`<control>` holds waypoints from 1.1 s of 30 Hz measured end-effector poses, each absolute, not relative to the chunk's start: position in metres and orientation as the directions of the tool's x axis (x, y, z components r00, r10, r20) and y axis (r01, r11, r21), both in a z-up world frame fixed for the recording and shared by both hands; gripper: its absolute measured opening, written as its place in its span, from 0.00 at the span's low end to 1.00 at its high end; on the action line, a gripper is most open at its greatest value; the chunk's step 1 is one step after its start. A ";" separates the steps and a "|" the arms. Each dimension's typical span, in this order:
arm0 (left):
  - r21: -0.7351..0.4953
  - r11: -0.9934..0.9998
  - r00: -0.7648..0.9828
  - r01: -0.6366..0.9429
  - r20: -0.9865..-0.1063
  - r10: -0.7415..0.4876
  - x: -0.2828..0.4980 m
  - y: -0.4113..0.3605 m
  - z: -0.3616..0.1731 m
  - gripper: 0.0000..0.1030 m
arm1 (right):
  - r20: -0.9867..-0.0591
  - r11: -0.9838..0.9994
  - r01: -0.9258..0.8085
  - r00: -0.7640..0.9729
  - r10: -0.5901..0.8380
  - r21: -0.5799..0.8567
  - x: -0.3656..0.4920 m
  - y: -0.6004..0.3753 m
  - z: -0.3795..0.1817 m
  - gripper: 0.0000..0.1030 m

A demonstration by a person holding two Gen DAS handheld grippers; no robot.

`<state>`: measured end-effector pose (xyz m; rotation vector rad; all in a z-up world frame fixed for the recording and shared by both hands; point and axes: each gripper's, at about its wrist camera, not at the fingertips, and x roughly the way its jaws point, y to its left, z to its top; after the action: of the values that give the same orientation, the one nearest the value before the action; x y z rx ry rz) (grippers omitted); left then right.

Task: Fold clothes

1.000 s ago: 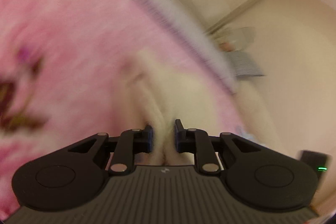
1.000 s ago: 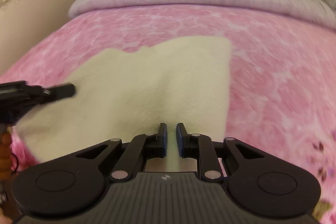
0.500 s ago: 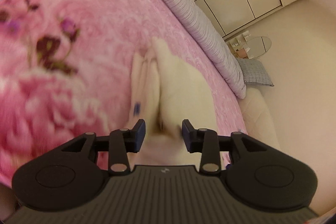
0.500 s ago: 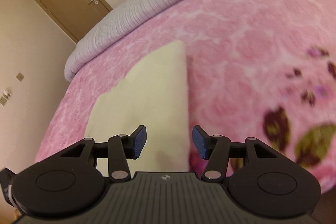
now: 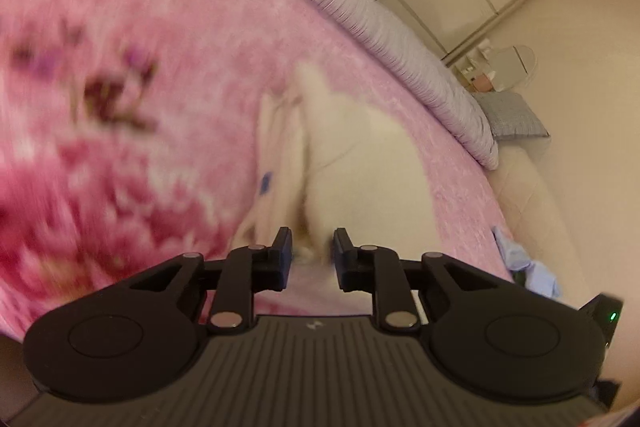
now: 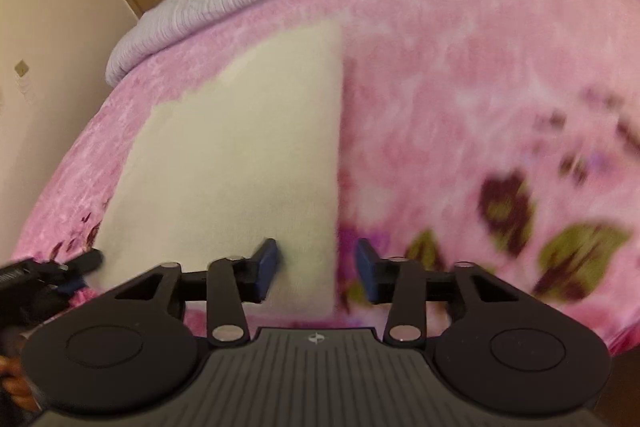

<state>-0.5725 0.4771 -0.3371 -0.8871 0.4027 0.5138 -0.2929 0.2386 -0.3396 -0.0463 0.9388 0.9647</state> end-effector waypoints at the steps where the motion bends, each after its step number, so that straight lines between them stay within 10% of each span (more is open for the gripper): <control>1: -0.612 0.545 0.811 -0.573 -0.518 0.271 -0.574 0.477 -0.326 0.14 | -0.686 0.603 -0.723 0.250 0.683 0.337 -0.294 0.237 -0.331 0.46; 22: -0.442 0.621 0.702 -0.647 -0.664 0.258 -0.508 0.489 -0.339 0.10 | -0.775 0.651 -0.736 0.296 0.558 0.188 -0.281 0.301 -0.341 0.38; 33: -0.335 0.666 0.649 -0.666 -0.701 0.297 -0.521 0.439 -0.297 0.39 | -0.781 0.657 -0.740 0.322 0.535 0.145 -0.318 0.274 -0.305 0.77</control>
<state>-0.5213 0.4390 -0.2967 -0.6234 0.6535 0.5890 -0.3177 0.2742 -0.3051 -0.2573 0.9135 0.8490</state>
